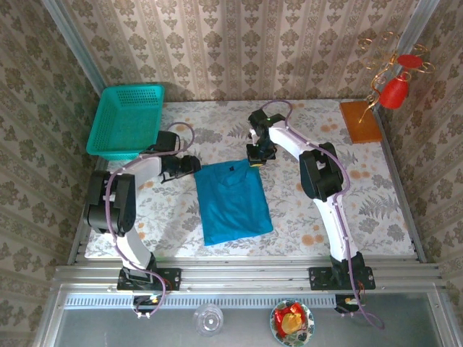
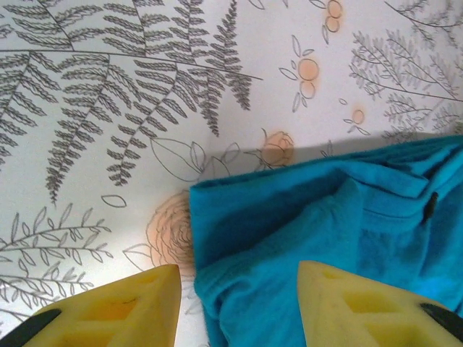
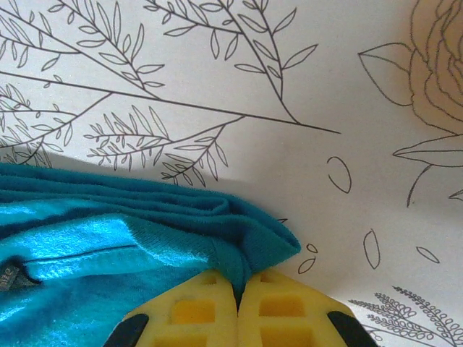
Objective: Fold the inside-out t-shirt
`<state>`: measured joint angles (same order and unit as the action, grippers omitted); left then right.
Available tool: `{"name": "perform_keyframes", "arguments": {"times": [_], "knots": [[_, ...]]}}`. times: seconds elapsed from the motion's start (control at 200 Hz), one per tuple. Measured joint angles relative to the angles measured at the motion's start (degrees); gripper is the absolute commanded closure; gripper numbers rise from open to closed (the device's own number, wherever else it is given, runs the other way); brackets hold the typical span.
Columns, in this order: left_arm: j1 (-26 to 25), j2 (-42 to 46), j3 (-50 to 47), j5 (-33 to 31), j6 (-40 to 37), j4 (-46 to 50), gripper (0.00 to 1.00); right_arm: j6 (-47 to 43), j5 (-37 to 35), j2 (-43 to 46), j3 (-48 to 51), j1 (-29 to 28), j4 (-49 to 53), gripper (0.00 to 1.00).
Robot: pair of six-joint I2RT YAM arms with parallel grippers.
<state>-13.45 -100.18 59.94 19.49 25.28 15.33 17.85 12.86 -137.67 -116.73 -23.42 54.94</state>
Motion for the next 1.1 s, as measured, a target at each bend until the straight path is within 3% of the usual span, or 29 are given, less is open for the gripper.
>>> {"name": "perform_keyframes", "arguments": {"times": [0.29, 0.54, 0.83, 1.1], "knots": [[-2.4, -5.3, 2.8, -1.6, -1.1, 2.4, 0.57, 0.1, 0.0, 0.4, 1.0, 0.0, -0.9, 0.94], [-4.9, -7.6, 6.6, -7.0, -2.9, 6.5, 0.61, 0.0, 0.0, 0.9, 1.9, 0.0, -1.6, 0.93], [-6.5, -8.5, 8.1, -12.2, -4.2, 8.7, 0.77, 0.1, 0.0, 1.2, 2.5, 0.0, -2.2, 0.93], [-6.5, -8.5, 8.1, -12.6, -4.4, 8.5, 0.9, 0.1, 0.0, 1.8, 3.6, 0.0, -3.0, 0.93]]}}
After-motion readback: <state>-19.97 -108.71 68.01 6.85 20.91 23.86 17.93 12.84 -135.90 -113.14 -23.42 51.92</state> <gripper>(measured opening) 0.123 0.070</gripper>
